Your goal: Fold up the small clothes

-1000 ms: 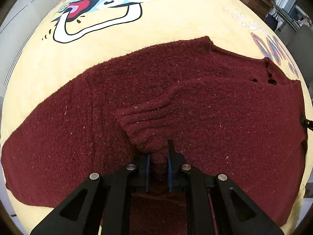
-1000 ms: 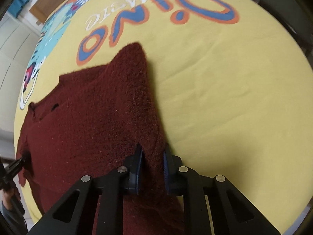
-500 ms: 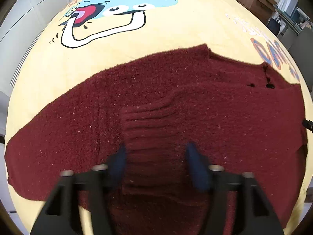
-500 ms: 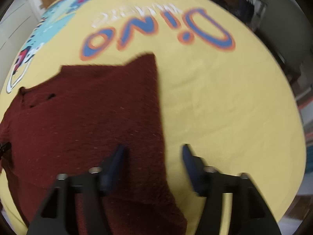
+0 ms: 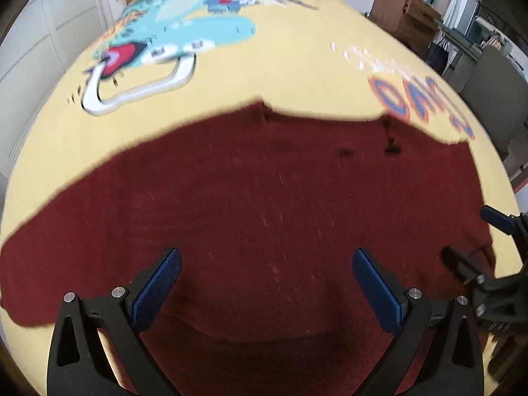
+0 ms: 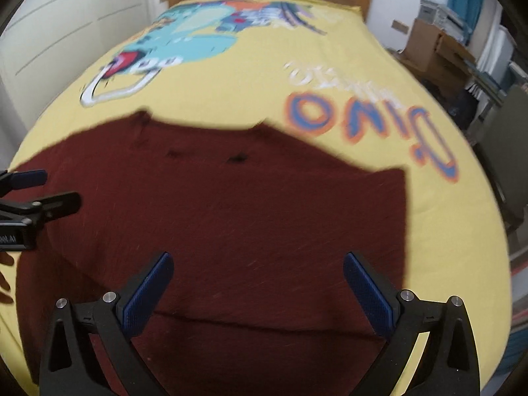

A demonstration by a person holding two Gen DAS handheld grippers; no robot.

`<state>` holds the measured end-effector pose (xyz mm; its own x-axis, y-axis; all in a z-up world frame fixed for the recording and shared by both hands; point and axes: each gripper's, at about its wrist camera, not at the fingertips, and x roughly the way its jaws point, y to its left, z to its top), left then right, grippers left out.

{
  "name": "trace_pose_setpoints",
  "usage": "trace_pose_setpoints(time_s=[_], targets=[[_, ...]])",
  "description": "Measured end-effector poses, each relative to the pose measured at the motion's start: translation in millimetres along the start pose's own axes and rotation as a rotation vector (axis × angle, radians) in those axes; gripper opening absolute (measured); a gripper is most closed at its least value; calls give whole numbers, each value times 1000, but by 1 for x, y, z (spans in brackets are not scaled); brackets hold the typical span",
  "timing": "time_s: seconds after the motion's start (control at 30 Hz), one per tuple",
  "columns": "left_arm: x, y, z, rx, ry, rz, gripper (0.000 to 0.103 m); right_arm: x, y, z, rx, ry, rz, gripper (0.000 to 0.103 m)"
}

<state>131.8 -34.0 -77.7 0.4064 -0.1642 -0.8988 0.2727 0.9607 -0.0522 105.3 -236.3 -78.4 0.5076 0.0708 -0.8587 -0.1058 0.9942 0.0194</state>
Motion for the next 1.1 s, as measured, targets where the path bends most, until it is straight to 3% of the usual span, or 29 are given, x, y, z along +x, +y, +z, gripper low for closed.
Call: trace_pose_setpoints(time_s=[0.13,0.2,0.53,0.87,1.1], targets=[[25,-1,-21,38,44,38,102,25,11,-21,-17,38,-23,102],[31,6,-29,34,30,44,102,30,7,-30,-14,46,-41,102],[28,18,-42,15,-28,25,102,28,-64,-50,126,28,-38,102],[32,8,-41,31,-41,66,102,35,-59,-55,99,30,-37,102],[24,11,-34,17,3,38,102,12,-50,-54,91,87,-17,102]])
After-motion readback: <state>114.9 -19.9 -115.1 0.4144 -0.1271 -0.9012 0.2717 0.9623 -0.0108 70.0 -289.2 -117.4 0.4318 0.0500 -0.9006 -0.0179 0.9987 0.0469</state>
